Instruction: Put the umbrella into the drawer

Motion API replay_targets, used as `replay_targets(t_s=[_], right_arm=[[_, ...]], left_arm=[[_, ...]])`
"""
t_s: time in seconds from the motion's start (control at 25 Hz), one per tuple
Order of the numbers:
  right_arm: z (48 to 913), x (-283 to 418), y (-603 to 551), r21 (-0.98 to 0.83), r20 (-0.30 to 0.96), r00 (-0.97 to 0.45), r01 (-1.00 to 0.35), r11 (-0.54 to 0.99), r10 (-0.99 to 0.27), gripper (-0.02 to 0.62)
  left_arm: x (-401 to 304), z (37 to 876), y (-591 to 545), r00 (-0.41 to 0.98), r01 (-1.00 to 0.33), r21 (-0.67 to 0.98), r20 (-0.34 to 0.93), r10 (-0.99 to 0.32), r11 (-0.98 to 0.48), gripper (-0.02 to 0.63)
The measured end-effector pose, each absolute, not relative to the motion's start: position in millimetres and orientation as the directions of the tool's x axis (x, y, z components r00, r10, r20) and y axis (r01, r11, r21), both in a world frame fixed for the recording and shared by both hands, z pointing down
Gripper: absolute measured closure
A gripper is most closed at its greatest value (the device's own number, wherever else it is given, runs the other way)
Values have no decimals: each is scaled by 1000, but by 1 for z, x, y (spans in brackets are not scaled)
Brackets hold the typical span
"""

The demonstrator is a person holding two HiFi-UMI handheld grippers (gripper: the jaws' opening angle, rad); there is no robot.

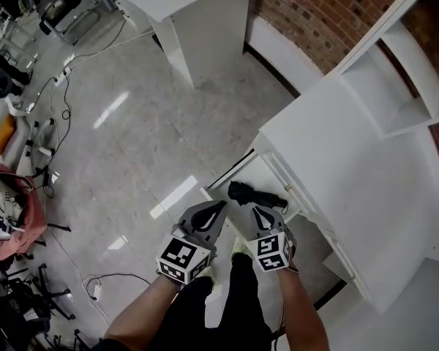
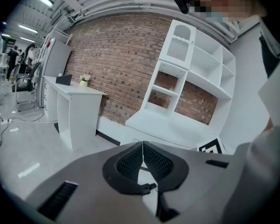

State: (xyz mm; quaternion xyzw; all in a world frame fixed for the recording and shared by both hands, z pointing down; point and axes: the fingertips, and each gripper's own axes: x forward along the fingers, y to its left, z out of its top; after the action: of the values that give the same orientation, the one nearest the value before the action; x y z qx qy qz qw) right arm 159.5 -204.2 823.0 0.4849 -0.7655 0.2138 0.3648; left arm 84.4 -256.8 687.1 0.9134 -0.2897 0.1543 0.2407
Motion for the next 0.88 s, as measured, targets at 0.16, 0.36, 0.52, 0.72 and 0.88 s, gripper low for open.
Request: replay_targets(t_s=[0.16,0.36,0.52,0.72,0.88], right_arm=[[758,166,-197,17,721,-234,-935,355,-653,584],[692,168,-200,7,634,-225,-955,296,-740,586],[640,172,-206,12,584,-207,-965,263,-785,586],[581,174,-192,9,527,-182,-976,219,-831,587],[532,176,-188,3,479,-162,-983,186,-863,588]], left_arm=[[77,644,-249,789,-597,341,410,-457,-726,598],[70,600,-243,795,-590,321,393,-463,-741,598],[66,565,-241,796,-592,319,376,-474,-740,598],[57,529,-225,792,-598,319,373,-483,-735,598],[50,496,-223,786,-608,314,364,-500,-729,598]])
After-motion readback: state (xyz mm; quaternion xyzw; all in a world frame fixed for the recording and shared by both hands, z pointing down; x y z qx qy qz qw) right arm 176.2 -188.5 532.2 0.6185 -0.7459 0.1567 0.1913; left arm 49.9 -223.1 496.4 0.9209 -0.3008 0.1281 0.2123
